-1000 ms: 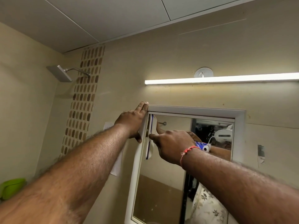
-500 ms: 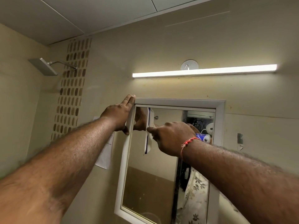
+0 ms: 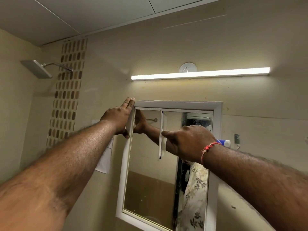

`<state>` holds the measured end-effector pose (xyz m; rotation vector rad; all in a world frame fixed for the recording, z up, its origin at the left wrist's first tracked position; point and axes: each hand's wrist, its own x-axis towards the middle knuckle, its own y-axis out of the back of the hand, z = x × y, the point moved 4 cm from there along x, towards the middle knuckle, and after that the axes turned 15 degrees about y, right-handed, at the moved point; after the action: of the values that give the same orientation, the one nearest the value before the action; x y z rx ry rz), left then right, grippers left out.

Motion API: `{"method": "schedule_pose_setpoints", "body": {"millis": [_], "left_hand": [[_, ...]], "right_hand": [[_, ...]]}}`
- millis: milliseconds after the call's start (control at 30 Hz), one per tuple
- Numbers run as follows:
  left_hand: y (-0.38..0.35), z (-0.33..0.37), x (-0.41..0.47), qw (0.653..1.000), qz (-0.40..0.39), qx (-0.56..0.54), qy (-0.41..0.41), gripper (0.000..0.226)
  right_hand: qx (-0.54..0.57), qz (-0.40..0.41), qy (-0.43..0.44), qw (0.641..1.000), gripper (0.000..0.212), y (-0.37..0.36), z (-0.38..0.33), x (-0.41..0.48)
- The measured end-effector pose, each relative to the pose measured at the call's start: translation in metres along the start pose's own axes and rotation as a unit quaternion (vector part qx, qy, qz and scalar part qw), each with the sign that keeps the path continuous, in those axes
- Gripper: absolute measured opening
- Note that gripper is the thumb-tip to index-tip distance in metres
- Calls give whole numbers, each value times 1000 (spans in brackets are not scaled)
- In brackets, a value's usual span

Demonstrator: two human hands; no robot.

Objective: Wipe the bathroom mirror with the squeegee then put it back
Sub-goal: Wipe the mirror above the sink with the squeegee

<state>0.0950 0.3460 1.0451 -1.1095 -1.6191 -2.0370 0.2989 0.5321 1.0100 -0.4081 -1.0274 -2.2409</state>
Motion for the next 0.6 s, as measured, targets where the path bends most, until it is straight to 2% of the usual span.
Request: {"method": "schedule_pose_setpoints", "body": {"millis": [167,267,300,400,600], "left_hand": [[0,0,0,1000,1,8,5,176],[1,-1,-1,1000,3,8,4,175],[1,-1,-2,1000,4,7,4,175],[3,-1,-3,1000,2,6,3,174],[4,0,-3,1000,1,14,0,176]], "right_hand": [[-28,-37,-3,999,56,13,6,-16],[-25,-44,-4,999,85,22,8,-27],[-26,-47,-4,999,86,24,10,-32],[-30,-50,-12,998,57,34,13,-44],[-42,-53,-20,998,51,46,17,-65]]}}
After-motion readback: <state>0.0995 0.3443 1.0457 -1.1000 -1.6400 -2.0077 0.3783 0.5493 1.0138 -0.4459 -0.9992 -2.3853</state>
